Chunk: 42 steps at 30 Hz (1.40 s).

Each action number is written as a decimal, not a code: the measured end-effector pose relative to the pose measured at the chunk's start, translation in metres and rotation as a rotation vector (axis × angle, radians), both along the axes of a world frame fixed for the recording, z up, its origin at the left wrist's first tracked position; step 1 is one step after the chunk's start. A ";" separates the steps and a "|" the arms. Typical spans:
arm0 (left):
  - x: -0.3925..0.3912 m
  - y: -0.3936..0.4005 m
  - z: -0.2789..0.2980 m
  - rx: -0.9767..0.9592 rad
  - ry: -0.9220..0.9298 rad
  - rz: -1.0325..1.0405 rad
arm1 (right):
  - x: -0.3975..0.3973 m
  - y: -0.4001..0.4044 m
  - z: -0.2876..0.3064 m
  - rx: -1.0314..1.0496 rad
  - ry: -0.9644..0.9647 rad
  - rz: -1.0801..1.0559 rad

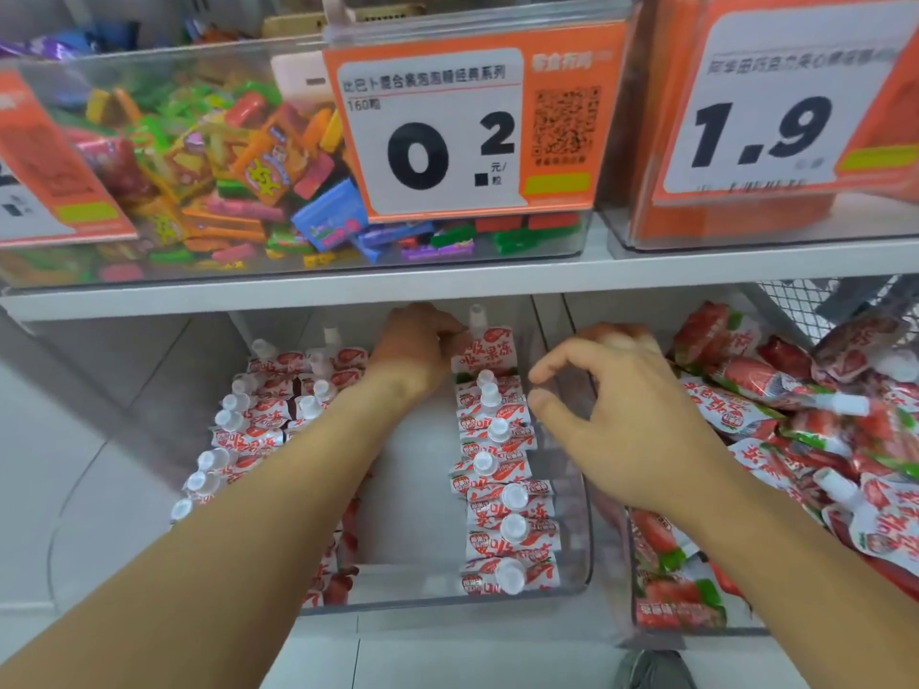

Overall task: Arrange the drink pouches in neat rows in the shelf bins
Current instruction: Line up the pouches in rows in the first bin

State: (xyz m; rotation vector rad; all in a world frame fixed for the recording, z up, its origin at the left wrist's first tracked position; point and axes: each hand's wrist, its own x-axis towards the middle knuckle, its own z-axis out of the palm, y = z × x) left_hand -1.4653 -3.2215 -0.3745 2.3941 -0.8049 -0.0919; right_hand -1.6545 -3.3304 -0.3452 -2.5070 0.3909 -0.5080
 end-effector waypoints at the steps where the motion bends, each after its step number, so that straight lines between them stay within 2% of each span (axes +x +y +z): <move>1: 0.000 -0.004 0.000 0.059 -0.044 -0.040 | 0.000 0.000 0.000 0.000 0.000 0.003; 7: 0.001 -0.006 -0.006 0.217 -0.104 -0.142 | 0.003 0.002 -0.001 -0.012 -0.001 0.001; 13: -0.005 -0.001 -0.010 0.159 0.042 -0.091 | 0.005 0.006 0.000 -0.004 -0.002 -0.035; 15: -0.014 0.004 -0.004 0.092 0.161 -0.056 | 0.004 0.006 0.000 -0.002 0.003 -0.032; 18: -0.037 0.013 0.000 -0.075 0.571 0.116 | 0.001 0.004 0.001 0.001 0.011 -0.009; 20: -0.054 0.022 -0.001 -0.009 0.811 0.150 | -0.001 0.002 0.001 0.003 0.020 0.009; 23: -0.073 0.030 -0.006 -0.026 0.945 0.133 | -0.003 0.000 0.001 0.012 0.031 0.027; 29: -0.070 0.029 0.010 -0.103 0.931 0.230 | -0.003 0.002 0.003 0.018 0.034 0.021; 33: -0.067 0.036 0.004 0.010 0.789 0.188 | -0.004 0.001 0.003 0.031 0.051 0.026; 38: -0.062 0.022 -0.007 -0.184 0.757 0.219 | -0.003 0.001 0.003 0.032 0.050 0.033; 42: -0.055 -0.002 -0.011 -0.293 0.593 0.318 | -0.004 0.000 0.002 0.039 0.030 0.039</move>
